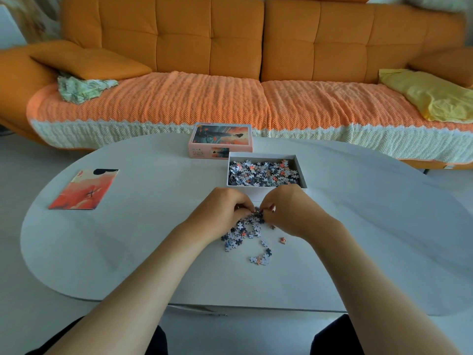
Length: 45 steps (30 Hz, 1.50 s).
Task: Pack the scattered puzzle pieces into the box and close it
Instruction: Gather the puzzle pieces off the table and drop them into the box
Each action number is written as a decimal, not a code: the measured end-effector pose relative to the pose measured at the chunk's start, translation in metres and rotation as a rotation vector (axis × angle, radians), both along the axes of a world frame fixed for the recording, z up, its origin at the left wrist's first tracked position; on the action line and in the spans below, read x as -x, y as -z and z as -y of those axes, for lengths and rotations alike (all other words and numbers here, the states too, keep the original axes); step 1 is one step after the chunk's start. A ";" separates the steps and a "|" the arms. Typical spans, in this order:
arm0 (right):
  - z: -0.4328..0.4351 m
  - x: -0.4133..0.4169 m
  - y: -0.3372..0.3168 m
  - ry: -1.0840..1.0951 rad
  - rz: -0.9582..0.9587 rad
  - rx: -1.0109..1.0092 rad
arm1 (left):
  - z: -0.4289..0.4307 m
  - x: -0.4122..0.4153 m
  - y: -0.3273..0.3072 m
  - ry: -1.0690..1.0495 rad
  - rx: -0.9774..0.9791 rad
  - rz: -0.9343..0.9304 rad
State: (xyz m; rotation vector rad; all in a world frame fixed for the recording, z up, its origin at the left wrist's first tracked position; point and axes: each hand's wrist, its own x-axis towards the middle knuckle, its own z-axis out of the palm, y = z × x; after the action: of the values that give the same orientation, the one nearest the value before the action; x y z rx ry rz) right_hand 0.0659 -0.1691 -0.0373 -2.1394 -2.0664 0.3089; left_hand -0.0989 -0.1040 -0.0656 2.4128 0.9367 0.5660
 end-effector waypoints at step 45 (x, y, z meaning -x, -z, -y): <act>0.016 0.002 0.019 -0.042 -0.049 0.107 | 0.021 0.019 0.013 0.052 -0.083 -0.346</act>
State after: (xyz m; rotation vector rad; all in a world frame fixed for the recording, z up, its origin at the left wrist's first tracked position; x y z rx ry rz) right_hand 0.0641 -0.1854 -0.0559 -2.1262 -2.1154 0.4825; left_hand -0.1182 -0.1250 -0.0785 2.6537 0.9998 0.1722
